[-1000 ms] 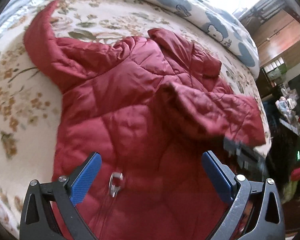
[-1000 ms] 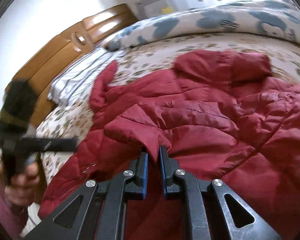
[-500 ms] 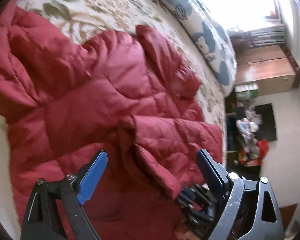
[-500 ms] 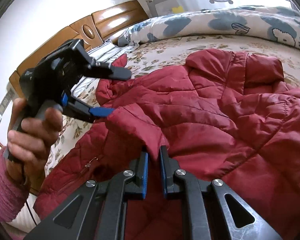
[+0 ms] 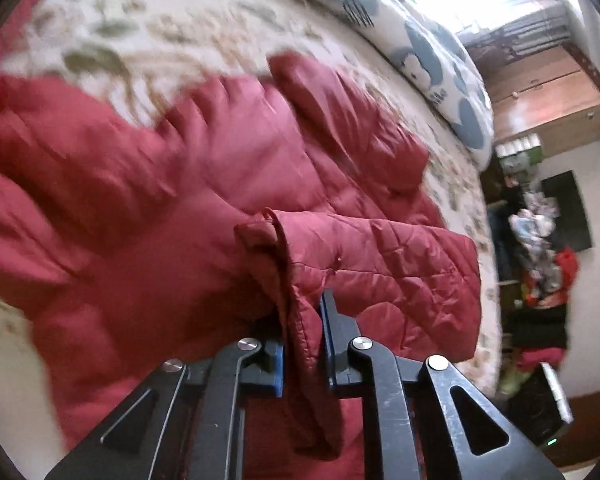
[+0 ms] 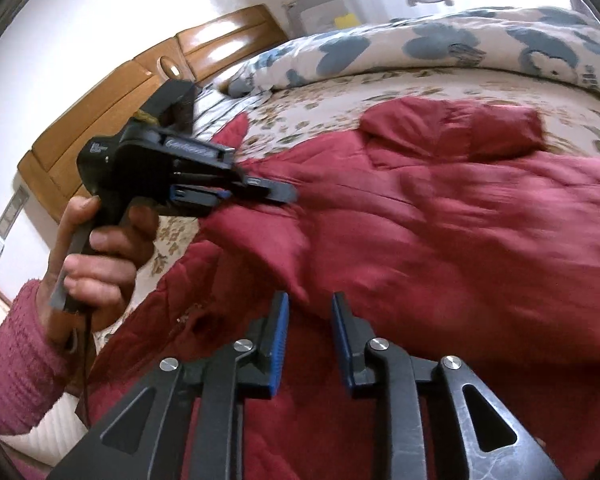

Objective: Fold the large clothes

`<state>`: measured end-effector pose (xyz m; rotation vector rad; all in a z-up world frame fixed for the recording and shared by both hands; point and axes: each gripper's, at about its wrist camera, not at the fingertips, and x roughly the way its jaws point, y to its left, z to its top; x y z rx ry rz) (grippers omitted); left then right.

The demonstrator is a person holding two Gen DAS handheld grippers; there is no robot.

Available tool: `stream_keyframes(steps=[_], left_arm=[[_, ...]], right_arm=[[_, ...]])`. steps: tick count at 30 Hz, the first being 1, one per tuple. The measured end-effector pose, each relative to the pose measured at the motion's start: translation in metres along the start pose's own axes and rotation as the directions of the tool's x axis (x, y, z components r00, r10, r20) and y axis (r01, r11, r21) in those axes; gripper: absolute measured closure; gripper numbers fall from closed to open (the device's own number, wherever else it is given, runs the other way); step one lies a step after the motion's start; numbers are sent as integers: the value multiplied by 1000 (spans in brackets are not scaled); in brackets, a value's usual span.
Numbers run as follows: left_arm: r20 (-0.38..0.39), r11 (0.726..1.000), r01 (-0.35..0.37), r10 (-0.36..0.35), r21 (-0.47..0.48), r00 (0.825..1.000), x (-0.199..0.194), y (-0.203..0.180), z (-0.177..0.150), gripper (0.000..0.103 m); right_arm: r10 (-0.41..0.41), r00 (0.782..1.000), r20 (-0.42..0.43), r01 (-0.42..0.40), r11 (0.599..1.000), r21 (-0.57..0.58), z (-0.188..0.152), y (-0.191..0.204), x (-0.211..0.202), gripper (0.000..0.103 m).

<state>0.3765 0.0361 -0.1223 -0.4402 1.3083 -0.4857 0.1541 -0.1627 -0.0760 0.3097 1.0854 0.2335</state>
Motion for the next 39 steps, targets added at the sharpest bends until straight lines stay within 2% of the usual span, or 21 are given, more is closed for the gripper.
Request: stream_keyframes(steps=[4, 7, 10, 13, 18, 22, 23, 26, 27, 28, 30, 33, 35, 37, 39], left_arm=[[46, 991, -120, 118, 58, 992, -9, 2, 5, 91], [61, 976, -192, 186, 107, 981, -3, -4, 5, 91], [87, 952, -259, 247, 164, 965, 4, -25, 0, 90], [119, 919, -327, 307, 219, 944, 0, -44, -11, 88], [195, 890, -392, 352, 234, 915, -29, -59, -36, 75], [306, 866, -434, 354, 250, 884, -51, -84, -55, 75], [311, 861, -442, 361, 250, 879, -50, -85, -60, 75], [364, 871, -440, 346, 217, 865, -64, -93, -71, 75], [371, 877, -432, 337, 209, 865, -67, -92, -75, 75], [376, 888, -407, 310, 213, 873, -69, -94, -78, 74], [326, 896, -360, 269, 260, 906, -61, -97, -85, 73], [272, 859, -395, 315, 326, 909, -25, -98, -94, 73], [220, 842, -426, 369, 330, 903, 2, -86, -95, 73], [163, 844, -438, 407, 309, 899, 23, -67, -96, 73], [141, 860, -422, 398, 287, 907, 32, -52, -99, 73]], right_arm=[[-82, 995, 64, 76, 993, 89, 1, -31, -35, 78], [-197, 975, 99, 179, 970, 167, 9, -64, -57, 78], [-276, 957, 92, 251, 943, 218, 20, -91, -59, 77], [-322, 946, 29, 306, 922, 236, 24, -109, -44, 72], [-334, 938, -88, 345, 905, 247, 8, -129, -5, 74], [-343, 936, -81, 352, 897, 267, -1, -132, -2, 74], [-342, 936, -81, 351, 896, 273, -1, -132, -2, 74], [-346, 934, -85, 356, 894, 273, 0, -133, -1, 74], [-350, 933, -87, 360, 893, 270, 0, -132, 0, 74], [-353, 932, -87, 363, 892, 269, 1, -135, 2, 74], [-359, 929, -87, 368, 891, 267, 1, -135, 4, 74], [-361, 929, -84, 370, 889, 269, 1, -134, 4, 74], [-361, 929, -84, 370, 889, 270, 1, -134, 4, 74], [-362, 928, -84, 371, 888, 272, 2, -132, 1, 73], [-359, 930, -75, 365, 890, 274, 4, -125, -6, 70]])
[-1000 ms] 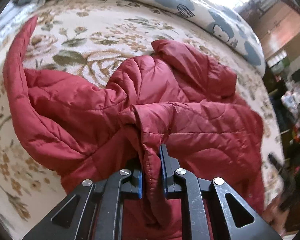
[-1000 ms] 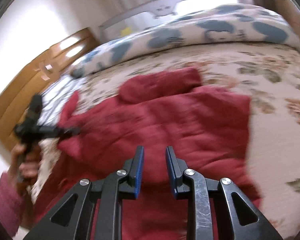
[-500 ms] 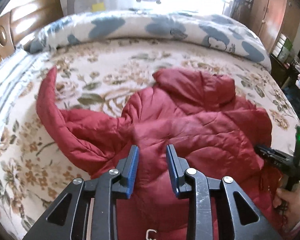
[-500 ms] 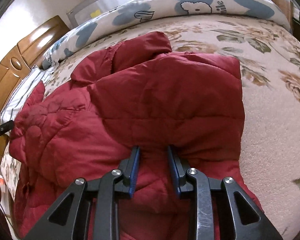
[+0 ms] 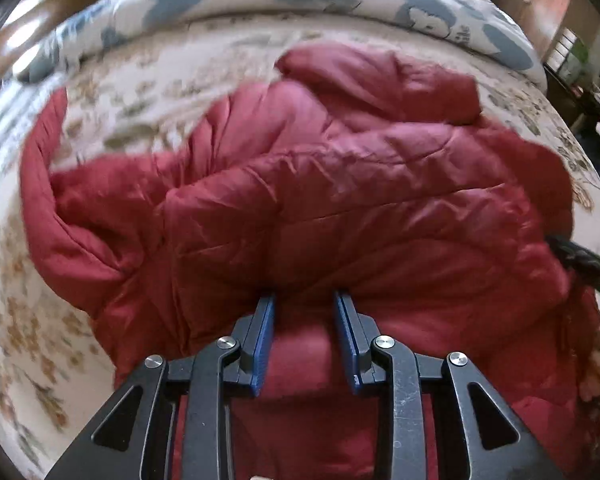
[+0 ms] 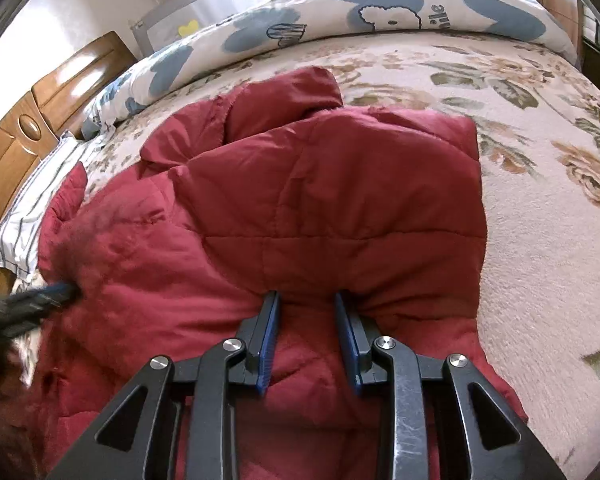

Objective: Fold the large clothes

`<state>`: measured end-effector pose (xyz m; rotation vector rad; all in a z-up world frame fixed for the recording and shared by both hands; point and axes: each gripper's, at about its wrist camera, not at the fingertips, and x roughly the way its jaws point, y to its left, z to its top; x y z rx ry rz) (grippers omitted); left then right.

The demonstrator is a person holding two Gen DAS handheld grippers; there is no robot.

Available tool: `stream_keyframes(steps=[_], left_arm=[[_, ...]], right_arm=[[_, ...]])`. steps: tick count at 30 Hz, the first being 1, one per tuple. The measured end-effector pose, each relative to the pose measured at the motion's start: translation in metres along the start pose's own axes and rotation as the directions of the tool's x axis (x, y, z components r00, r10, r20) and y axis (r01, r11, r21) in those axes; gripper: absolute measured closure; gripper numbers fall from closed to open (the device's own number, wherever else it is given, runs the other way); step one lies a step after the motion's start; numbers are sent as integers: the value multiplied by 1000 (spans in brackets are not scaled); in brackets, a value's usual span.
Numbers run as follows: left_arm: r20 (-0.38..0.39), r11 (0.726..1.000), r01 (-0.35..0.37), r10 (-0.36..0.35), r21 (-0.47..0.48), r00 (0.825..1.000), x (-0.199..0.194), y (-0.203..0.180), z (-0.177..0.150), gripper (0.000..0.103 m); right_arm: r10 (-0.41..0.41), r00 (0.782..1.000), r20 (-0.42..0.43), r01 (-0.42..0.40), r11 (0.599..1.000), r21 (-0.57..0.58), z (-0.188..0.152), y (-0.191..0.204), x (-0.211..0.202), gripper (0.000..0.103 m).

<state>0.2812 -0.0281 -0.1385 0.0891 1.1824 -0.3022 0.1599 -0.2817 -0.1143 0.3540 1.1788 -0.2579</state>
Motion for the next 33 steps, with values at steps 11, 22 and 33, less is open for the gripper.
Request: stream_keyframes(steps=[11, 22, 33], left_arm=[[19, 1000, 14, -14, -2, 1000, -9, 4, 12, 71], [32, 997, 75, -74, -36, 997, -8, 18, 10, 72], [65, 985, 125, -118, -121, 991, -39, 42, 0, 68]], right_arm=[[-18, 998, -55, 11, 993, -116, -4, 41, 19, 59], [1, 999, -42, -5, 996, -89, -9, 37, 26, 60], [75, 997, -3, -75, 997, -19, -13, 31, -11, 57]])
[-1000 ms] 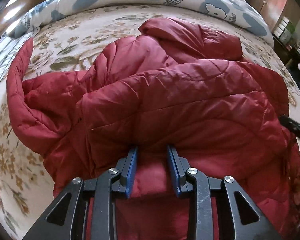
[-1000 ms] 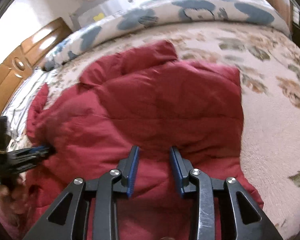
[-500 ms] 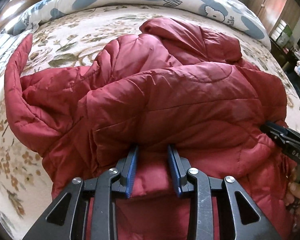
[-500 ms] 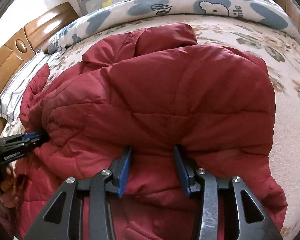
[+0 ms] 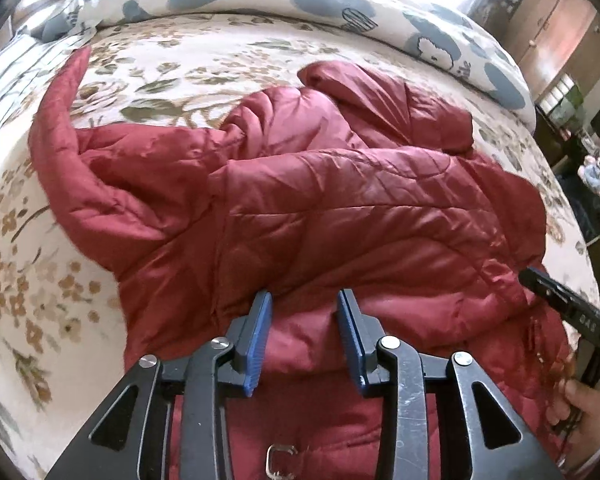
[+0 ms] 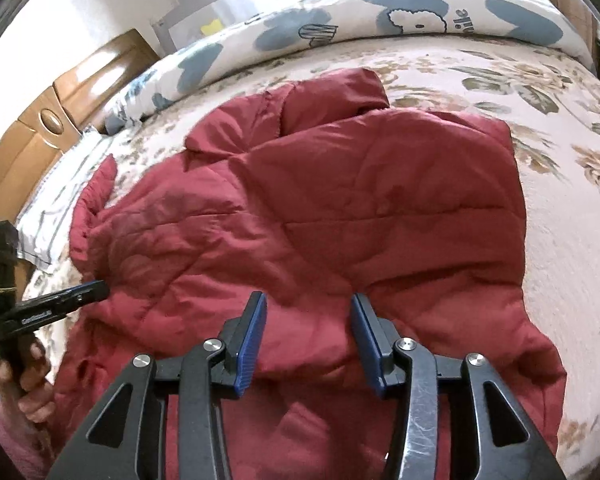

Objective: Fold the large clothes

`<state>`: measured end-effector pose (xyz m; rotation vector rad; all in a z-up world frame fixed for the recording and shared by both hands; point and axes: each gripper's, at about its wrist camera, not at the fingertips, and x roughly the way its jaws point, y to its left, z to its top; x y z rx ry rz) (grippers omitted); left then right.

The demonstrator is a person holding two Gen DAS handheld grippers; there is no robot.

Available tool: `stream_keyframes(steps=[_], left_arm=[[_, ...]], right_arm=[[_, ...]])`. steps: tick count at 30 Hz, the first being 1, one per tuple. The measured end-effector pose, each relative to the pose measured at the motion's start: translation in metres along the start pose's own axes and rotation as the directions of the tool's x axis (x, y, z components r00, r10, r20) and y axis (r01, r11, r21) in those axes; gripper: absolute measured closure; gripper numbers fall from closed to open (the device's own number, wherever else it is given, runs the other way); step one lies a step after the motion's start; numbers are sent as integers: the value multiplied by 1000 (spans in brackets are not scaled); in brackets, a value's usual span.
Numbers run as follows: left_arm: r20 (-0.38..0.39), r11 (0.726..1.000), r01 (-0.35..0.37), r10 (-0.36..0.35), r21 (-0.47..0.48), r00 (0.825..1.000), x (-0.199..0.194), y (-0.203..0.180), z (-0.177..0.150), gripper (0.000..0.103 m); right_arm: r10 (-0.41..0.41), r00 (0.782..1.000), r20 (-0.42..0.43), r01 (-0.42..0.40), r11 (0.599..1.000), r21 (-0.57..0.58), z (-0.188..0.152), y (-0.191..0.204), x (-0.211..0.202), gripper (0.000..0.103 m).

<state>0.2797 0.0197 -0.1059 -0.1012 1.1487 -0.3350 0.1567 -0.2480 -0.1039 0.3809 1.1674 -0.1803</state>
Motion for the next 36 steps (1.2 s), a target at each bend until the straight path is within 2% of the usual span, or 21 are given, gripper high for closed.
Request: stream_keyframes(steps=[5, 8, 13, 20, 22, 24, 27, 31, 36], left_arm=[[26, 999, -4, 5, -42, 1000, -15, 12, -6, 60], [41, 996, -33, 36, -78, 999, -23, 25, -9, 49], [50, 987, -66, 74, -145, 996, -31, 49, -11, 48], [70, 973, -120, 137, -198, 988, -41, 74, 10, 46], [78, 968, -142, 161, -208, 984, -43, 83, 23, 40], [81, 963, -164, 185, -215, 979, -44, 90, 34, 37], [78, 946, -234, 256, -224, 963, -41, 103, 56, 35], [58, 909, -343, 366, -238, 929, -27, 123, 94, 34], [0, 861, -434, 450, -265, 893, 4, 149, 141, 34]], right_arm=[[25, 1000, 5, -25, 1000, -5, -5, 4, -15, 57], [36, 999, 6, -36, 999, -7, -8, 7, -21, 54], [58, 998, -3, -58, 998, -5, -15, 9, -28, 53], [84, 996, -14, -84, 996, -20, -24, 18, -34, 53], [88, 996, -13, -89, 996, -28, -26, 21, -36, 53], [93, 996, -13, -93, 995, -30, -27, 23, -37, 53], [103, 994, -19, -104, 994, -30, -28, 25, -41, 52], [109, 994, -22, -109, 993, -33, -32, 26, -47, 51], [119, 993, -9, -119, 993, -23, -39, 26, -60, 49]])
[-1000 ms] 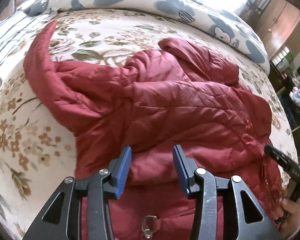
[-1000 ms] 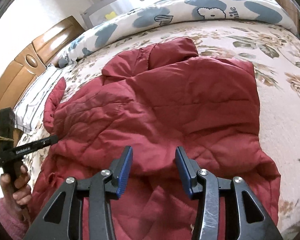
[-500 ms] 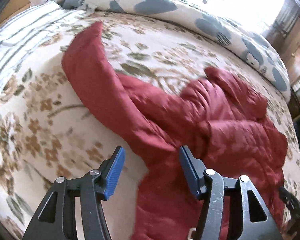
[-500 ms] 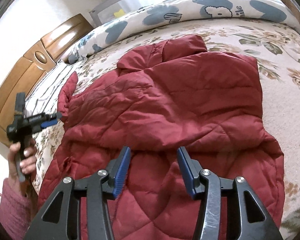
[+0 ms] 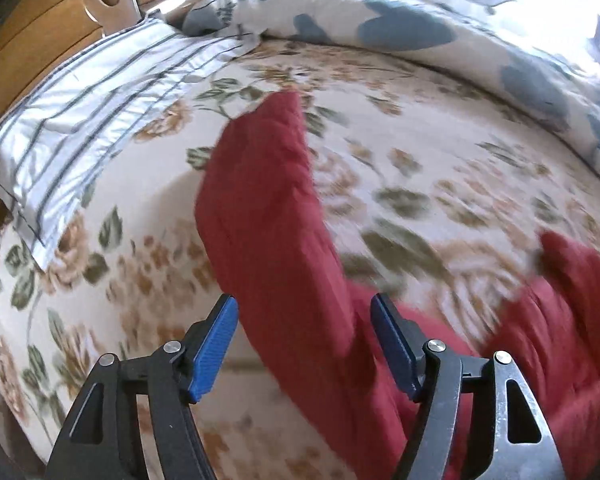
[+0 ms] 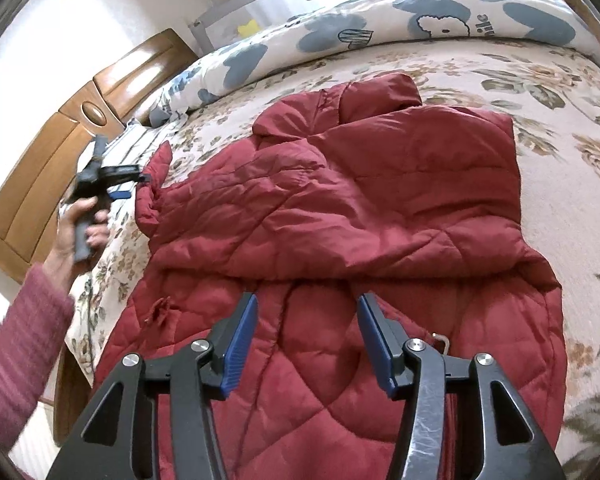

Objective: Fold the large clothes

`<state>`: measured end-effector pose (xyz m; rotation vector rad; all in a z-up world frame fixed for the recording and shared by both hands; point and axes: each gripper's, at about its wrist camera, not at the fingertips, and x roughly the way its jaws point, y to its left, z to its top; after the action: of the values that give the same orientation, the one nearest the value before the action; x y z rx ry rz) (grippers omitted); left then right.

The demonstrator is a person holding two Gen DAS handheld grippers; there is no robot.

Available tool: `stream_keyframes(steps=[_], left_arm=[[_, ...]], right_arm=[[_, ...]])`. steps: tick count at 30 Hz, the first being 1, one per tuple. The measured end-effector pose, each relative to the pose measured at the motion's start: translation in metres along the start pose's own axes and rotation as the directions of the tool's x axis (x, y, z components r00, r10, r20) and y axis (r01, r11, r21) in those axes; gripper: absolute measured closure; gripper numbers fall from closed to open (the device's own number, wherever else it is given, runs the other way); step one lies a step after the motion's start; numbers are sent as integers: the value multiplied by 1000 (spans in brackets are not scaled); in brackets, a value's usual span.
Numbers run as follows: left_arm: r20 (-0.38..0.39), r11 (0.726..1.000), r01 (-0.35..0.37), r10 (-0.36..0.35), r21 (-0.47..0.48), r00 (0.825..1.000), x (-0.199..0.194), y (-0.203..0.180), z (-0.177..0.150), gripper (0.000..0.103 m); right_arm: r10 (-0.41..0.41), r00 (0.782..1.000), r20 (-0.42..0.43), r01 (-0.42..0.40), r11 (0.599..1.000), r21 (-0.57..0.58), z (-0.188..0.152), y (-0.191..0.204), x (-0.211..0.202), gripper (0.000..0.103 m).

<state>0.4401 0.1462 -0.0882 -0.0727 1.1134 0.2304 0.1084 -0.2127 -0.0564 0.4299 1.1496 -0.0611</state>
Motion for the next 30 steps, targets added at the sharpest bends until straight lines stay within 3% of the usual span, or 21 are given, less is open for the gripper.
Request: stream_keyframes(steps=[5, 6, 7, 8, 10, 16, 20, 24, 30], left_arm=[[-35, 991, -123, 125, 52, 992, 42, -17, 41, 35], [-52, 989, -138, 141, 59, 989, 52, -19, 46, 47], [-65, 988, -145, 149, 61, 987, 58, -18, 47, 79], [-85, 989, -137, 142, 59, 986, 65, -17, 48, 87], [-76, 994, -99, 102, 34, 992, 64, -15, 45, 93], [33, 1000, 27, -27, 2, 999, 20, -2, 22, 95], [97, 988, 156, -157, 10, 983, -21, -1, -6, 95], [144, 958, 284, -287, 37, 947, -65, -11, -43, 95], [185, 907, 411, -421, 95, 888, -116, -27, -86, 95]], right_arm=[[3, 1000, 20, -3, 1000, 5, -2, 1, -14, 49], [5, 1000, 27, -5, 1000, 7, -2, 1, -17, 49], [5, 999, 31, -5, 1000, 7, -2, 2, -19, 49], [4, 999, 34, -4, 1000, 7, -2, 2, -21, 49], [5, 999, 42, -6, 1000, 7, -2, 2, -25, 49], [21, 998, 57, -22, 1000, 12, -4, 2, -28, 48], [36, 998, 46, -37, 999, 9, -8, 8, -24, 48], [42, 998, 38, -42, 999, -6, -13, 16, -24, 48], [36, 998, 51, -36, 999, -5, -18, 17, -33, 48]])
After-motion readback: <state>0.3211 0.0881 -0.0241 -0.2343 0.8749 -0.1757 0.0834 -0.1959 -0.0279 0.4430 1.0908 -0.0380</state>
